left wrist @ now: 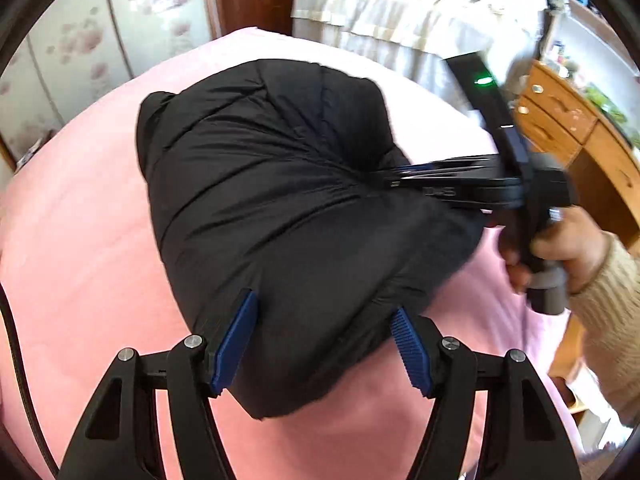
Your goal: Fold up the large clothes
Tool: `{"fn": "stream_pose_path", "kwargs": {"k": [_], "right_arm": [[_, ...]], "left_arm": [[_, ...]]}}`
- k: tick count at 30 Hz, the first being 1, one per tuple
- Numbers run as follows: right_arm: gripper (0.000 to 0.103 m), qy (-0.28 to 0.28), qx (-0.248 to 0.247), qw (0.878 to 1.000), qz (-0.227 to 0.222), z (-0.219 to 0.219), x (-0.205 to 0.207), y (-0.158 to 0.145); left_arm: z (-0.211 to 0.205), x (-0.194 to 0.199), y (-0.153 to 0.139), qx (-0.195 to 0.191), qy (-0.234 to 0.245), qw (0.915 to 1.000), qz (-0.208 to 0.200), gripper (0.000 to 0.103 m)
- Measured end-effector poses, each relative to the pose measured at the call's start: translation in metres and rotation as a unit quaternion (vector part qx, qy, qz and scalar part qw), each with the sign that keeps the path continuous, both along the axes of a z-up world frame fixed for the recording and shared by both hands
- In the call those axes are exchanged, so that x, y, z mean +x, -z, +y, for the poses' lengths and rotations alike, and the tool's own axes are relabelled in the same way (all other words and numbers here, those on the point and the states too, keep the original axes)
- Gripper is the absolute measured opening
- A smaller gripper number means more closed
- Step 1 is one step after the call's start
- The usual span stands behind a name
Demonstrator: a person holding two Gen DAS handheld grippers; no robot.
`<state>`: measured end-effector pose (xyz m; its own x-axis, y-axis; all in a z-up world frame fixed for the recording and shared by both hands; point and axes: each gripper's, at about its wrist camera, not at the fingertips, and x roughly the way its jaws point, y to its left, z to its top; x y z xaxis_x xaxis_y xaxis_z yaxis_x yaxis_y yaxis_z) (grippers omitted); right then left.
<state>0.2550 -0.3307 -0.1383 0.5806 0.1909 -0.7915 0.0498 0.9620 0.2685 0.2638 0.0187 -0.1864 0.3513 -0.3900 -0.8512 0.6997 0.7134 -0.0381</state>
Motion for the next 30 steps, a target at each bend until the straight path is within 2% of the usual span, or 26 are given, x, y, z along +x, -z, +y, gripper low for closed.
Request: {"fn": "stream_pose_path", "kwargs": {"k": [3, 4, 5, 6, 7, 9, 10, 12, 13, 15, 18, 23, 26, 30], "right_arm": [[0.026, 0.004, 0.005, 1.0, 0.003, -0.003, -0.002, 0.007], [0.027, 0.002, 0.005, 1.0, 0.005, -0.003, -0.002, 0.009], [0.027, 0.001, 0.005, 1.0, 0.004, -0.002, -0.002, 0.01], [0.027, 0.0, 0.002, 1.0, 0.003, 0.0, -0.002, 0.011], [0.027, 0.0, -0.002, 1.0, 0.002, 0.002, -0.002, 0.012], [0.028, 0.003, -0.009, 1.0, -0.003, 0.005, -0.003, 0.012], [0.028, 0.005, -0.011, 1.0, -0.005, 0.006, -0.003, 0.013], [0.029, 0.014, -0.013, 1.0, -0.01, 0.01, -0.004, 0.013], [0.029, 0.018, -0.014, 1.0, -0.014, 0.011, -0.006, 0.014], [0.031, 0.027, -0.011, 0.999, -0.021, 0.011, -0.009, 0.017], [0.033, 0.045, -0.005, 0.999, -0.028, 0.01, -0.011, 0.023], [0.037, 0.065, -0.009, 0.997, -0.04, 0.013, -0.01, 0.04], [0.038, 0.071, -0.009, 0.996, -0.046, 0.014, -0.007, 0.05], [0.039, 0.068, -0.038, 0.995, -0.056, 0.023, -0.006, 0.062]], "left_arm": [[0.014, -0.024, -0.024, -0.024, 0.031, 0.9992, 0.01, 0.066], [-0.005, -0.032, -0.02, -0.025, 0.036, 0.999, 0.006, 0.066], [-0.011, -0.046, -0.031, -0.023, 0.038, 0.999, -0.003, 0.066], [-0.005, -0.045, -0.037, -0.019, 0.033, 0.999, -0.023, 0.066], [-0.02, -0.042, -0.041, -0.017, 0.03, 0.9988, -0.036, 0.067], [-0.022, -0.043, -0.052, -0.017, 0.004, 0.9981, -0.059, 0.068], [-0.033, -0.045, -0.055, -0.02, -0.008, 0.998, -0.059, 0.069], [-0.037, -0.017, -0.046, -0.026, -0.055, 0.9967, -0.054, 0.069], [-0.057, -0.019, -0.05, -0.018, -0.075, 0.9954, -0.056, 0.069], [-0.075, 0.004, -0.021, 0.004, -0.107, 0.9923, -0.063, 0.069], [-0.08, 0.032, 0.014, 0.034, -0.15, 0.9853, -0.075, 0.071], [-0.071, 0.057, 0.049, 0.015, -0.197, 0.9771, -0.078, 0.09], [-0.063, 0.068, 0.065, 0.011, -0.211, 0.9749, -0.071, 0.095], [-0.063, 0.071, 0.084, 0.015, -0.21, 0.9745, -0.078, 0.097]]}}
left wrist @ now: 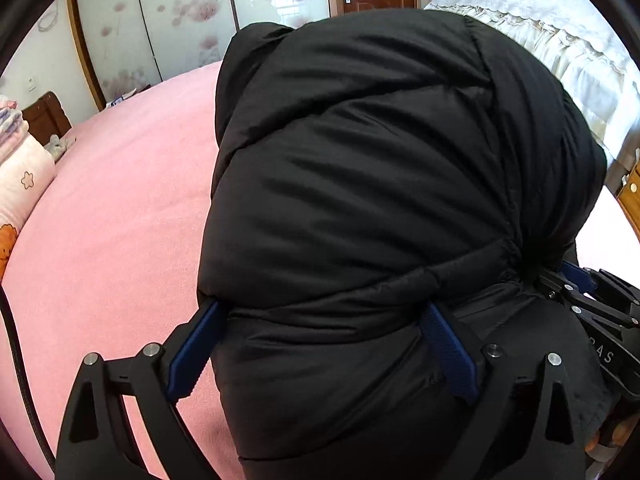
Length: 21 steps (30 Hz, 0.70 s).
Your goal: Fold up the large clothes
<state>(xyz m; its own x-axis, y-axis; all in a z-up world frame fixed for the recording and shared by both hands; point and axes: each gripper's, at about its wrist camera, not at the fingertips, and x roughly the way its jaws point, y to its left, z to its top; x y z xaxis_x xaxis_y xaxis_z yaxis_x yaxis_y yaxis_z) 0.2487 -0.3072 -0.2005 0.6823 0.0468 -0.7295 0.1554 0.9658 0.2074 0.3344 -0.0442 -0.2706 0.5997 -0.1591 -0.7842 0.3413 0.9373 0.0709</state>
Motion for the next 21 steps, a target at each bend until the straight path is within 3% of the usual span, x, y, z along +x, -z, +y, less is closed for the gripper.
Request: {"fn": "stream_pose_path", "kwargs": {"k": [9, 15, 21], "right_arm": [[0.039, 0.002, -0.013, 1.0, 0.004, 0.001, 0.001, 0.012], [0.042, -0.003, -0.026, 1.0, 0.016, 0.008, 0.003, 0.001], [0.046, -0.014, -0.048, 0.999, 0.016, 0.023, -0.004, -0.03]], "left_arm": [[-0.007, 0.024, 0.01, 0.008, -0.004, 0.9999, -0.006, 0.101], [-0.01, 0.03, -0.007, 0.003, 0.003, 1.0, -0.003, 0.1], [-0.014, 0.017, -0.039, 0.008, 0.02, 0.9992, -0.034, 0.098]]}}
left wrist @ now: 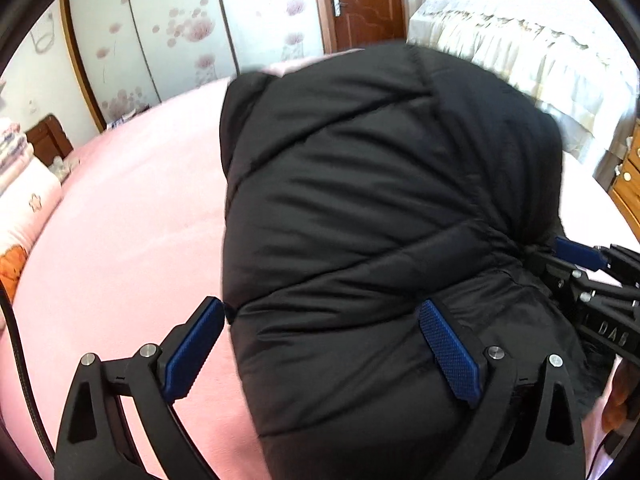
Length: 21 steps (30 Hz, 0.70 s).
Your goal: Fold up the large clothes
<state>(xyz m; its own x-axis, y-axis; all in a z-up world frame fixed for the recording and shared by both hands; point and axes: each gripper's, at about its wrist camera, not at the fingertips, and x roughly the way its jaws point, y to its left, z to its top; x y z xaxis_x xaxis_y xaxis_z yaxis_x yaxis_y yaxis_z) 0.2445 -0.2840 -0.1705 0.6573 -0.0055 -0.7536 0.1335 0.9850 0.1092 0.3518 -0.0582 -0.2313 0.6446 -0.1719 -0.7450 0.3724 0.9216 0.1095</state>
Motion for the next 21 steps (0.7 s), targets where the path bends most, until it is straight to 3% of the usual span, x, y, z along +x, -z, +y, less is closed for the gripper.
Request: {"fn": "stream_pose_path", "kwargs": {"k": [7, 12, 15, 17, 21], "right_arm": [[0.047, -0.015, -0.009, 0.997, -0.074, 0.008, -0.024, -0.065], [0.042, -0.063, 0.012, 0.993, -0.099, 0.019, 0.006, -0.097], [0.028, -0.089, 0.018, 0.993, -0.081, 0.023, 0.038, -0.095], [0.025, -0.091, 0.023, 0.993, -0.066, 0.017, 0.062, -0.086], [0.021, -0.051, -0.016, 0.998, -0.019, 0.003, 0.096, -0.066]], "left_arm": [[-0.004, -0.024, -0.04, -0.063, 0.015, 0.9976, -0.024, 0.098], [-0.029, -0.035, -0.037, -0.103, 0.033, 0.994, -0.017, 0.097], [-0.042, -0.033, -0.031, -0.102, 0.035, 0.9941, -0.01, 0.095], [-0.049, -0.027, -0.02, -0.105, 0.039, 0.9936, 0.009, 0.092], [-0.065, -0.028, 0.003, -0.091, 0.052, 0.9942, 0.022, 0.092]]}}
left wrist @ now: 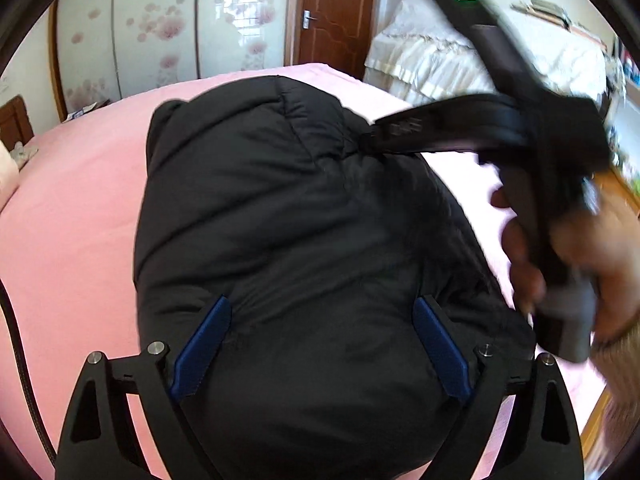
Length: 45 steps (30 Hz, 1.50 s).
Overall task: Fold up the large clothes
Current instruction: 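Open both tools and lift them off the black jacket bundle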
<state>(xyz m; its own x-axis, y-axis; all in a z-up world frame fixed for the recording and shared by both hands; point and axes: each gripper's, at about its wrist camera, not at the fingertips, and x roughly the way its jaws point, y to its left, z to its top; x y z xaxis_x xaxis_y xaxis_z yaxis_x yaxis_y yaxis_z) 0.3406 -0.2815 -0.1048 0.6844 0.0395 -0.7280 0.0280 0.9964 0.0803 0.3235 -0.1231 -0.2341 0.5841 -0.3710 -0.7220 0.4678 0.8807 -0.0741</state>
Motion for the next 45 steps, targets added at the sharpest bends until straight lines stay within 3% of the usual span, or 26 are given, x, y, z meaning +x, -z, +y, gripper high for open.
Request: {"fn": "stream_pose_path", "kwargs": {"k": [5, 10, 17, 27, 41, 43, 45], "right_arm": [[0.017, 0.036, -0.001, 0.998, 0.058, -0.021, 0.022, 0.036], [0.016, 0.035, -0.054, 0.994, 0.083, -0.019, 0.02, 0.058], [0.015, 0.05, -0.051, 0.993, 0.099, -0.027, 0.004, 0.076], [0.017, 0.048, -0.034, 0.996, 0.068, -0.018, 0.0, 0.044], [0.019, 0.014, -0.027, 0.999, 0.015, 0.005, -0.023, -0.007], [0.022, 0.007, -0.026, 1.0, 0.006, 0.008, -0.028, -0.015], [0.038, 0.006, -0.025, 1.0, -0.004, 0.006, -0.032, -0.024]], "left_arm": [[-0.027, -0.021, 0.016, 0.047, 0.03, 0.9968, -0.058, 0.092], [-0.04, -0.028, 0.025, 0.051, 0.038, 0.9952, -0.074, 0.092], [-0.053, -0.038, 0.017, 0.057, 0.055, 0.9941, -0.074, 0.092], [-0.031, -0.025, -0.013, 0.037, 0.024, 0.9983, -0.039, 0.095], [-0.01, -0.001, -0.047, 0.036, -0.03, 0.9983, -0.036, 0.096], [-0.005, -0.001, -0.048, 0.035, -0.036, 0.998, -0.037, 0.096], [-0.002, 0.001, -0.054, 0.036, -0.042, 0.9978, -0.038, 0.096]]}}
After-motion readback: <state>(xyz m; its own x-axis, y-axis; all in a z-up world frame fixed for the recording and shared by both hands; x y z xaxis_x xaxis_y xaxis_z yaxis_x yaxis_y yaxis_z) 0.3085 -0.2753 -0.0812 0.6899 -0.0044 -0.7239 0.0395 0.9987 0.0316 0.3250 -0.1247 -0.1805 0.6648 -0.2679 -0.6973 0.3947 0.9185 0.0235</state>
